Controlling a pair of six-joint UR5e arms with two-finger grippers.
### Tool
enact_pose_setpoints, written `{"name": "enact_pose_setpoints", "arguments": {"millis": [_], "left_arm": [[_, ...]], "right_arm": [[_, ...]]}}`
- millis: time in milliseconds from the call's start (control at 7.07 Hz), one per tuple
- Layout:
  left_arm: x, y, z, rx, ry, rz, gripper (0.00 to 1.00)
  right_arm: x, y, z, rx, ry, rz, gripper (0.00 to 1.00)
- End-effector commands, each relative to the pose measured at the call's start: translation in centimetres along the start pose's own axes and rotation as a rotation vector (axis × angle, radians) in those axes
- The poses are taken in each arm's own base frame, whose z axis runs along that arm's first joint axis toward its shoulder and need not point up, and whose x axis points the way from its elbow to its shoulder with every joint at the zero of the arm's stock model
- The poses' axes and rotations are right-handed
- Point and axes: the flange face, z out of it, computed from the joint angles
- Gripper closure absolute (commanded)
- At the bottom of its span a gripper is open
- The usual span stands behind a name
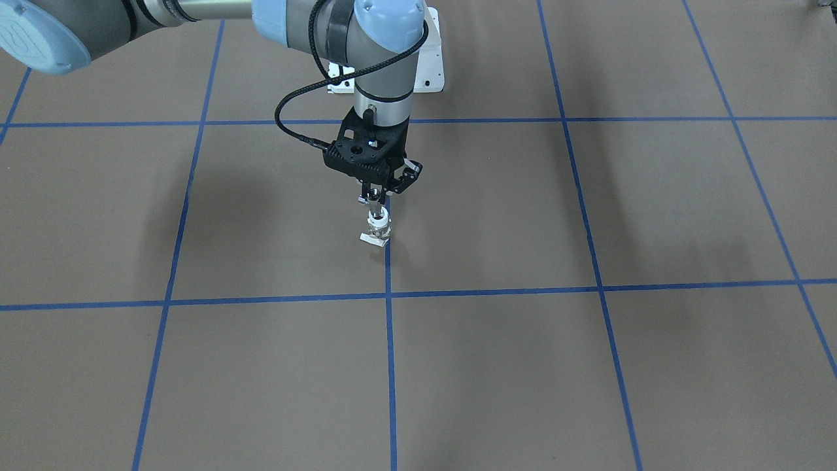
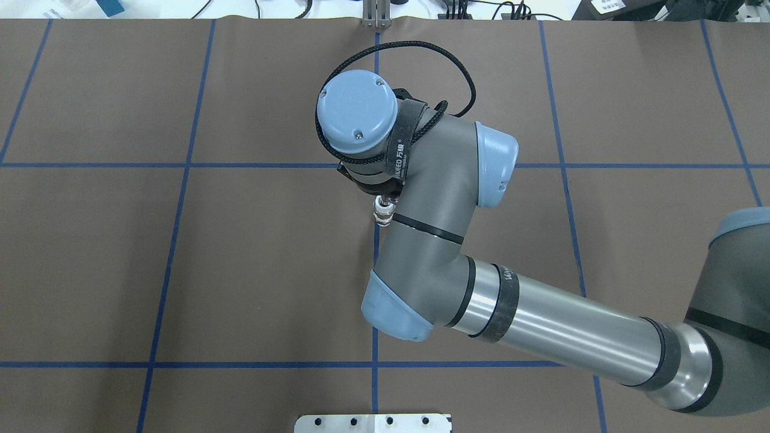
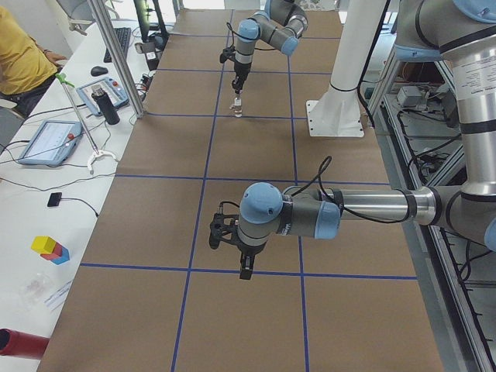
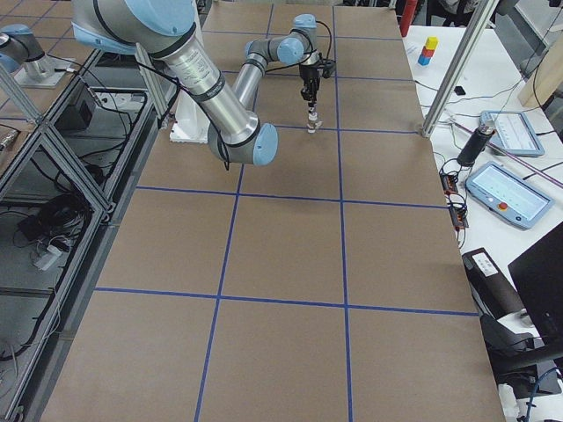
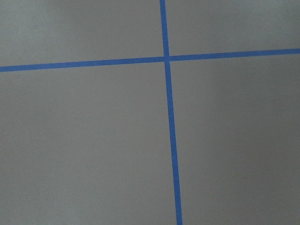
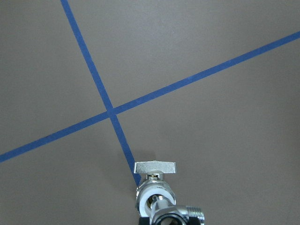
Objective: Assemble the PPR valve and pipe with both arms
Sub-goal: 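Lower the valve with the right gripper and press it onto the fitting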
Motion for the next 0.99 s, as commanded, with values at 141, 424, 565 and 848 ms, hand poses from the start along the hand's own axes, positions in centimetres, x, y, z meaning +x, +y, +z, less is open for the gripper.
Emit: {"name": "enact_pose_setpoints", "arguments": {"millis": [141,424,565,848], "left_arm": [[0.0,0.0,0.0,0.000,0.000,0.001,0.00],[0.0,0.0,0.0,0.000,0.000,0.001,0.00],[0.1,-0.1,0.0,0.000,0.000,0.001,0.00],[0.0,0.0,0.0,-0.001,0.000,0.000,0.00]], "right_arm": [[0.0,0.0,0.1,0.000,0.000,-0.001,1.00],[0.0,0.0,0.2,-0.001,0.002,0.000,1.00],[0.0,0.0,0.6,-0.002,0.009,0.000,1.00],[-0.4,-0.1,1.2,-0.002,-0.001,-0.003,1.00]]}}
